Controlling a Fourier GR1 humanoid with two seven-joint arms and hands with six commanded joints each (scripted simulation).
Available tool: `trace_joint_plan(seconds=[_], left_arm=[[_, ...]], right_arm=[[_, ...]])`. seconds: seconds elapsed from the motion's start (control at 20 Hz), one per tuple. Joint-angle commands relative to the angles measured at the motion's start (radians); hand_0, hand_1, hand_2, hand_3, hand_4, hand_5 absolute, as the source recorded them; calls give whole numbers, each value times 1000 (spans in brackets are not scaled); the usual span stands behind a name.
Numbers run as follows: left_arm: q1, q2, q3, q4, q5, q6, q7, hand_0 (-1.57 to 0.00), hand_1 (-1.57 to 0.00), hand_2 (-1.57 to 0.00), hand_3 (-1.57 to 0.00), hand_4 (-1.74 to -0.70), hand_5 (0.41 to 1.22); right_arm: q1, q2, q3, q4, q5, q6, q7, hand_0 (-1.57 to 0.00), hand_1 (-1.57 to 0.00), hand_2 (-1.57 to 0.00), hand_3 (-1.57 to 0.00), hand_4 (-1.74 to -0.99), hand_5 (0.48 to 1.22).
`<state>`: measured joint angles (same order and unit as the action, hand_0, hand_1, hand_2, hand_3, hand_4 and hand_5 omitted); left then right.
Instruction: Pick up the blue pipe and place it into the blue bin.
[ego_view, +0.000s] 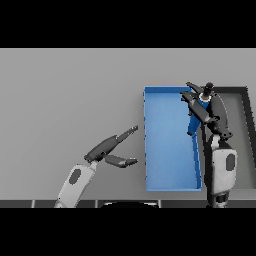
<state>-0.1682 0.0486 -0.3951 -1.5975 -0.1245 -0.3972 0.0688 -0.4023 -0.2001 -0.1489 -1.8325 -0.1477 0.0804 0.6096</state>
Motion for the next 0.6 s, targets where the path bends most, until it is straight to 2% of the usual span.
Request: trace_joint_plan(seconds=[0.0, 0.25, 0.4, 0.45, 0.55], left_arm=[[-2, -1, -3, -2, -4, 2, 2, 1, 1, 1, 1, -929, 462], [-14, 3, 4, 1, -5, 4, 5, 1, 1, 1, 1, -928, 467], [7, 12, -5, -3, -21, 10, -23, 1, 1, 1, 1, -923, 476], [7, 6, -6, -7, -18, 13, -19, 1, 1, 1, 1, -923, 478], [-2, 9, -6, 10, -31, 14, -22, 1, 1, 1, 1, -922, 481]], right_arm=[[31, -2, 19, 11, 2, -31, 0, -1571, -1571, -1571, -1571, -1500, 1221], [179, -89, 154, 52, -25, -224, 0, -1571, -1571, -1571, -1571, -1499, 1221], [229, -184, 250, 81, -150, -342, 0, -1571, -1571, -1571, -1571, -1497, 1221], [241, -230, 297, 89, -190, -387, 0, -1571, -1571, -1571, -1257, -1546, 1221], [222, -310, 386, 119, -304, -482, 0, -1571, -1571, -1571, -804, -1616, 1221]])
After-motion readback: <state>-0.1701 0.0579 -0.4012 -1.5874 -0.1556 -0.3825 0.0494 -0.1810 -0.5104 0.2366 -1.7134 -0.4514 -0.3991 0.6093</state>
